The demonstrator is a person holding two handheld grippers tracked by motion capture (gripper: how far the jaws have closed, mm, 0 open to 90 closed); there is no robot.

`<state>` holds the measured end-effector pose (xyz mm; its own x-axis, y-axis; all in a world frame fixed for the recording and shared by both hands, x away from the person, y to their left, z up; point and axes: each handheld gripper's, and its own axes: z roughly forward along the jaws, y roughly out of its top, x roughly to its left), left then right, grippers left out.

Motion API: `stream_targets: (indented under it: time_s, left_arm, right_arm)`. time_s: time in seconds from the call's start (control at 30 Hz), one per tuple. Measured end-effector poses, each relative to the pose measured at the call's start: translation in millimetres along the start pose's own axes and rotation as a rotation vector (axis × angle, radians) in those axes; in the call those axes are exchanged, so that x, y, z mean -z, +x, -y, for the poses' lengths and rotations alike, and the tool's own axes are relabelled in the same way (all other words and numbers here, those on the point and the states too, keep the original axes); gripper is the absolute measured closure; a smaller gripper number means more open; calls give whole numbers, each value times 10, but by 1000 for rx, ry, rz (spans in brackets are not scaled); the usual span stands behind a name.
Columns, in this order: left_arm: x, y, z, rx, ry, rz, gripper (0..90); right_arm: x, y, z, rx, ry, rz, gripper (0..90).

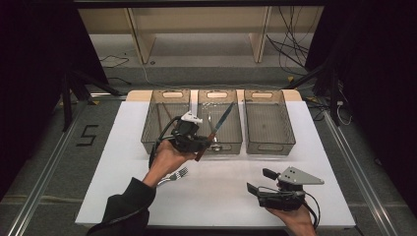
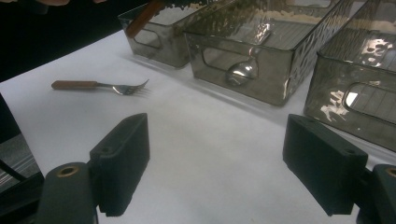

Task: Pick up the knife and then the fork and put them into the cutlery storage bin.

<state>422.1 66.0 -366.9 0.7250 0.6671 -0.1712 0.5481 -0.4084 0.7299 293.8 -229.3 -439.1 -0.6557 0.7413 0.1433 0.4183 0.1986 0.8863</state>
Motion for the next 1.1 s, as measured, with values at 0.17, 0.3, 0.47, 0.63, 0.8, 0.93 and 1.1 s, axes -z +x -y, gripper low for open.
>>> stream_targets:
  time_s: [0.17,0.3,0.47,0.63,0.8,0.93,1.1]
  left_arm:
    - [-142,-55,-168,5,-25,0,760]
    - [-261,-75,-278,8,-30,5,760]
    - [-418,-85,-424,14,-36,19,760]
    - [-577,-125,-581,18,-40,35,760]
    - [-743,-164,-694,26,-40,46,759]
    - [-869,-188,-761,30,-38,48,760]
    - [-998,-207,-825,38,-40,56,760]
  right_arm:
    - [13,1,3,2,-3,-2,237]
    - [13,13,7,6,-1,-3,237]
    - [9,20,11,12,2,-9,237]
    - [4,24,16,11,4,-12,237]
    - [9,24,18,11,2,-17,237]
    - [15,31,18,11,1,-22,237]
    - [13,38,22,13,1,-26,237]
